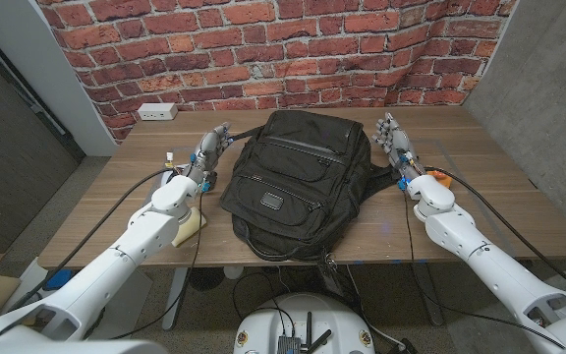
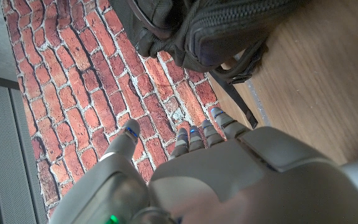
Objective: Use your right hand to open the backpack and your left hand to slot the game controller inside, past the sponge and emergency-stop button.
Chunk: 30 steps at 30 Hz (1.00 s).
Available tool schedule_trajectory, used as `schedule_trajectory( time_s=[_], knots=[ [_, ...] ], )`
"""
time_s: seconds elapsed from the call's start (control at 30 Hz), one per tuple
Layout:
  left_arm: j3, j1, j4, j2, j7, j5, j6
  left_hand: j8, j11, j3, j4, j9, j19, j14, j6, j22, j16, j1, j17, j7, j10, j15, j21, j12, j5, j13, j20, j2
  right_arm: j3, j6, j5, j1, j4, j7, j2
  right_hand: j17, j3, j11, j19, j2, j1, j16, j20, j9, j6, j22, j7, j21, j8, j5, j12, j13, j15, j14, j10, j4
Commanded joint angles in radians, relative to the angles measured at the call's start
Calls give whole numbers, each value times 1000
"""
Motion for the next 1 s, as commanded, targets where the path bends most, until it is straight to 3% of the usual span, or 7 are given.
schedule_trajectory(
  time_s=[0.03, 0.73, 1.0],
  knots=[
    [-5, 19, -119, 70, 42, 46, 82, 6, 0, 0, -9, 3, 10, 3, 9, 2, 5, 14, 4, 2, 5, 0, 4, 5, 3, 5, -47, 52, 3, 66, -7, -4, 39, 4, 27, -1, 9, -3, 10, 35, 6, 4, -15, 5, 12, 2, 1, -1, 5, 6, 4, 1, -20, 1, 4, -1],
    [-36, 51, -310, 246, 97, 163, 278, 17, -13, 8, -50, 3, 42, 39, 70, 1, 8, 46, 4, -10, 59, -19, 9, 14, -1, 5, -55, 44, 4, 74, -20, -1, 54, -15, 31, -13, 14, -8, 18, 34, 4, 7, -16, 5, 12, 2, 1, -7, 5, 5, 6, 0, -24, 8, 12, -2],
    [-44, 58, -362, 314, 115, 232, 351, 20, -34, 6, -71, 3, 47, 58, 104, 1, 9, 62, 4, -37, 84, -39, 6, 16, -2, 5, -60, 30, 4, 78, -25, -6, 52, -28, 35, -18, 15, -7, 22, 33, 2, 9, -15, 5, 11, 2, 0, -8, 4, 5, 5, 0, -24, 12, 14, -1]
  ],
)
